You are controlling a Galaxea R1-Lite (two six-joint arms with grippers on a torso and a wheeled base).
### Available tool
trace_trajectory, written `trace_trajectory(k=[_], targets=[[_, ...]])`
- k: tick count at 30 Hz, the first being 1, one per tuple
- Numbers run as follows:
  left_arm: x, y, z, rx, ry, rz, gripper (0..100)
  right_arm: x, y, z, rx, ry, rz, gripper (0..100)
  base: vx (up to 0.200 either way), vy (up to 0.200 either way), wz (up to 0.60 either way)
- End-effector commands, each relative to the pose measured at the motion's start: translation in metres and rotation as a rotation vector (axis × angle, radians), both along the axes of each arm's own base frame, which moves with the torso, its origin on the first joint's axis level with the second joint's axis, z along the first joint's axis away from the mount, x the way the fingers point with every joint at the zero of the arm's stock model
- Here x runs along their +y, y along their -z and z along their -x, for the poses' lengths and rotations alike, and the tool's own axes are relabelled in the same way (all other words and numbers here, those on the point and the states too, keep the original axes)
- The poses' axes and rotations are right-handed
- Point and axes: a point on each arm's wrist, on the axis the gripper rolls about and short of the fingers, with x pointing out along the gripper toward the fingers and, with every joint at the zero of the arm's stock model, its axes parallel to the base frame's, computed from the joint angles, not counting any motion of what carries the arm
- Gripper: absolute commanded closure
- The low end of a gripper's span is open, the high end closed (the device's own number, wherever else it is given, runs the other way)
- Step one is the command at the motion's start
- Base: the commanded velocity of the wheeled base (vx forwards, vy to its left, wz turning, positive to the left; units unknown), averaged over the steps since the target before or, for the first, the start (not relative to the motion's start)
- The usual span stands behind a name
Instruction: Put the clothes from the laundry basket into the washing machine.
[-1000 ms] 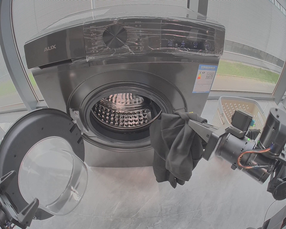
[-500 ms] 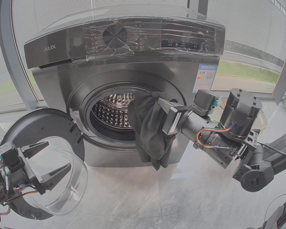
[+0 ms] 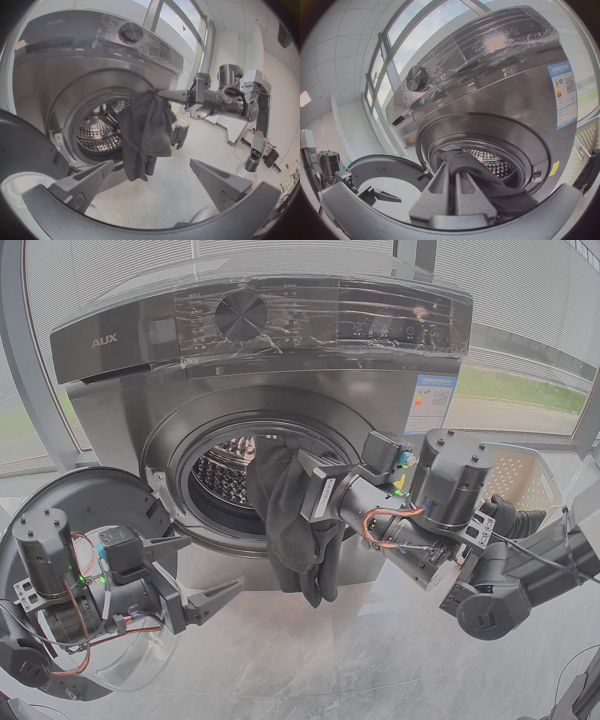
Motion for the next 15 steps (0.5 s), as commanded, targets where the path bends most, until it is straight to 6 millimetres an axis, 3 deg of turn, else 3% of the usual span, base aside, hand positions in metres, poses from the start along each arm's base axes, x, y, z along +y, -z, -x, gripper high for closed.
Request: trace_trajectory(k=[1,15], targets=[[-0.018,0.022,-0.013,0.080,0.040,-0.044,0,0.010,0.010,0.000,0.015,-0.017,0.014,100,0.000,0.000,0.00],[-0.049,0.047,-0.048,0.051,0.070,0.006,0,0.016,0.015,0.002,0.023,-0.029,0.024,100,0.000,0.000,0.00]])
